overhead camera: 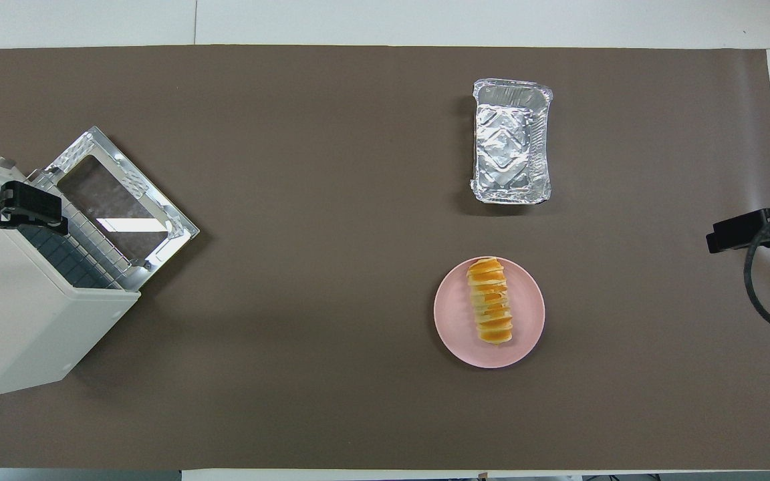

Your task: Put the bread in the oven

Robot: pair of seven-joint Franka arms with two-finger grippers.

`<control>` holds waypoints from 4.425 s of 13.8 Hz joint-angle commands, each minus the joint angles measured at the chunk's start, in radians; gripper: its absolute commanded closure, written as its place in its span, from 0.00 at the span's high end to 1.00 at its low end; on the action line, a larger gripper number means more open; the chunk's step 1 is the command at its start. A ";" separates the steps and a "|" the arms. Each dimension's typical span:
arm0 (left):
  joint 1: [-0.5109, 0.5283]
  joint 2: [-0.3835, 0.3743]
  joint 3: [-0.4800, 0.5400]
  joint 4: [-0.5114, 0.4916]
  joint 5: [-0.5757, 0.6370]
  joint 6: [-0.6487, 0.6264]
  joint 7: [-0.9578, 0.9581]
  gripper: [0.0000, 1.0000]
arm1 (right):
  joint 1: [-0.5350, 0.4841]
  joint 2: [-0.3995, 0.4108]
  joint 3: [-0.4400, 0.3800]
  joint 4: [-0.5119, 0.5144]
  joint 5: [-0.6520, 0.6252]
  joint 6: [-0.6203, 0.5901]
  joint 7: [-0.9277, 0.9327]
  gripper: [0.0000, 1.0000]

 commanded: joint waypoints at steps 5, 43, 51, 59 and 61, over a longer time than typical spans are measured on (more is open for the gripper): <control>0.007 -0.015 0.000 -0.009 -0.008 -0.008 0.008 1.00 | -0.036 -0.015 0.008 -0.012 0.012 -0.009 -0.009 1.00; 0.007 -0.015 0.000 -0.009 -0.008 -0.008 0.008 1.00 | 0.414 0.079 0.024 -0.383 0.012 0.414 0.606 1.00; 0.007 -0.015 0.000 -0.009 -0.008 -0.008 0.008 1.00 | 0.429 0.055 0.024 -0.628 0.012 0.708 0.591 1.00; 0.007 -0.015 0.000 -0.009 -0.008 -0.008 0.008 1.00 | 0.429 0.053 0.024 -0.770 0.012 0.880 0.494 1.00; 0.007 -0.015 0.000 -0.009 -0.008 -0.008 0.008 1.00 | 0.429 0.068 0.024 -0.771 0.012 0.894 0.492 1.00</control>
